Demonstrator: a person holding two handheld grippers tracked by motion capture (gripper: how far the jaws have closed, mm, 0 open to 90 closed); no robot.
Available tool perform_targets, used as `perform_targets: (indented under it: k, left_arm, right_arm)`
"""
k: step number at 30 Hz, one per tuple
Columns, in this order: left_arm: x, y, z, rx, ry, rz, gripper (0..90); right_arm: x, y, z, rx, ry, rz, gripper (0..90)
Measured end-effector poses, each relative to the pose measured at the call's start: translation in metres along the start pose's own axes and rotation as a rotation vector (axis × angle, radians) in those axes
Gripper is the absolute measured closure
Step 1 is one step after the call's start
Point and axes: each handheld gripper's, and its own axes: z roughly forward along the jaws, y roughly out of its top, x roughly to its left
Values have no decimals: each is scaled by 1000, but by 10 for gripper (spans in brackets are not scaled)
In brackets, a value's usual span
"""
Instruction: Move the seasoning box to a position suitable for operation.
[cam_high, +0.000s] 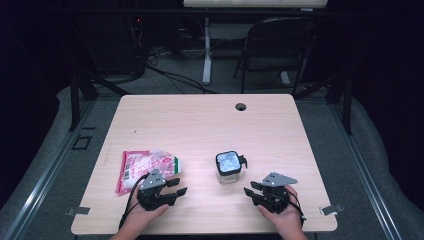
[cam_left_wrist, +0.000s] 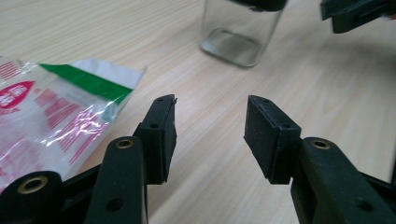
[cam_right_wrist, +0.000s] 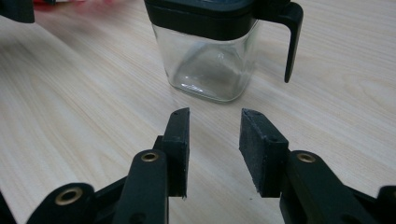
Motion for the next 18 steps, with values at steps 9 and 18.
perform_targets:
  k: [9,18]
  left_arm:
    - [0,-2,-6,-14,10,4,527]
    - [-3,-6,-16,-44,7,5,547]
  right_arm:
    - [-11,6,7,-7,-41,19,646]
    - [-21,18,13,-12,-109,41,667]
